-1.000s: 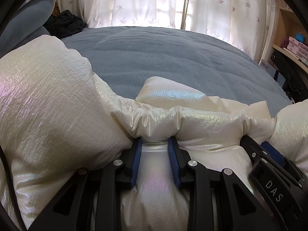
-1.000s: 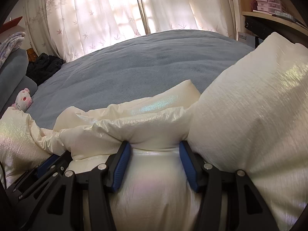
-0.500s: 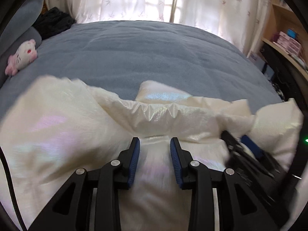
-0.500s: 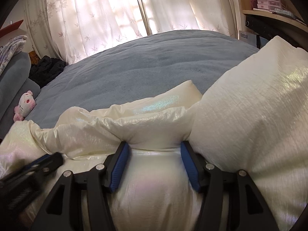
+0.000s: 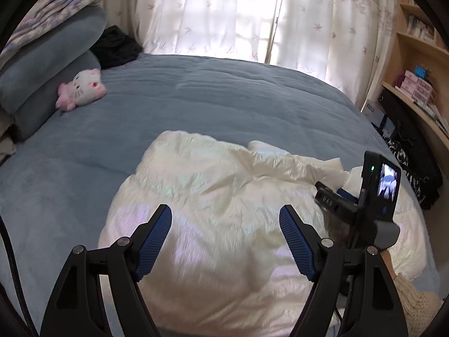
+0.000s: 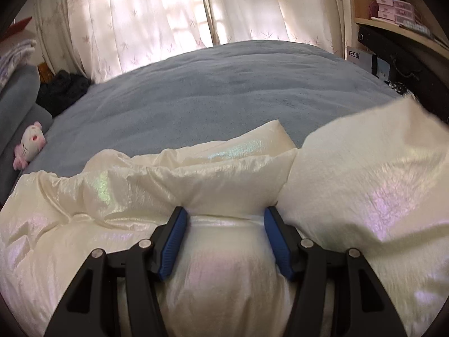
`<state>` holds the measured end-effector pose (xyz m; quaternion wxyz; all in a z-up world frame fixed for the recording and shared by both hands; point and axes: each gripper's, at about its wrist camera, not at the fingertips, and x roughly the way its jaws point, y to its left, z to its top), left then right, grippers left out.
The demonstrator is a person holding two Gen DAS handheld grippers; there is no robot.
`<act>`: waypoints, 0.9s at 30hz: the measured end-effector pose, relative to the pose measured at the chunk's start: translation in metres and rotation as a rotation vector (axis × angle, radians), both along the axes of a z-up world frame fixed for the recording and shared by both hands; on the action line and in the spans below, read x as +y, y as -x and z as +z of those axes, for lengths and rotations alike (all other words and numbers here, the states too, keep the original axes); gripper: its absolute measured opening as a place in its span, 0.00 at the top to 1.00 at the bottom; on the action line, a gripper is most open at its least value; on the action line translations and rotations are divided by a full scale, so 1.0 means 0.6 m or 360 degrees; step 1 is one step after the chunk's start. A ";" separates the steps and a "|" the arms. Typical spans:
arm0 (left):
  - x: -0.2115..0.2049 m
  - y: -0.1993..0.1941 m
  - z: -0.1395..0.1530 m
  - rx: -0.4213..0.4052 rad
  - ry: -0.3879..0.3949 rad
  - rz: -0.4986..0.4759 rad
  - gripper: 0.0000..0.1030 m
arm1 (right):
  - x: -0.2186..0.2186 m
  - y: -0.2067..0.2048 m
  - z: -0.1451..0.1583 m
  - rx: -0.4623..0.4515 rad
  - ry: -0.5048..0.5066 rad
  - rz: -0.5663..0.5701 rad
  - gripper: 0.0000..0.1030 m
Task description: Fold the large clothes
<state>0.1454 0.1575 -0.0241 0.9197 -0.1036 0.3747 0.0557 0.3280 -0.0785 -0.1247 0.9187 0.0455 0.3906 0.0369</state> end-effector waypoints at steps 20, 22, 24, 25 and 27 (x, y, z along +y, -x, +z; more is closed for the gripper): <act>0.067 0.157 -0.122 0.0127 0.0821 -0.0209 0.24 | -0.008 0.209 0.179 -0.0158 -0.0321 0.0215 0.44; 0.076 0.169 -0.153 0.0163 0.0958 -0.0229 0.24 | -0.008 0.221 0.171 -0.0164 -0.0328 0.0214 0.44; 0.084 0.178 -0.180 0.0176 0.1054 -0.0213 0.24 | -0.004 0.239 0.159 -0.0177 -0.0321 0.0208 0.44; 0.087 0.181 -0.190 0.0174 0.1087 -0.0199 0.24 | -0.001 0.244 0.155 -0.0174 -0.0321 0.0212 0.44; 0.091 0.184 -0.215 0.0150 0.1137 -0.0159 0.24 | 0.005 0.258 0.142 -0.0150 -0.0341 0.0240 0.44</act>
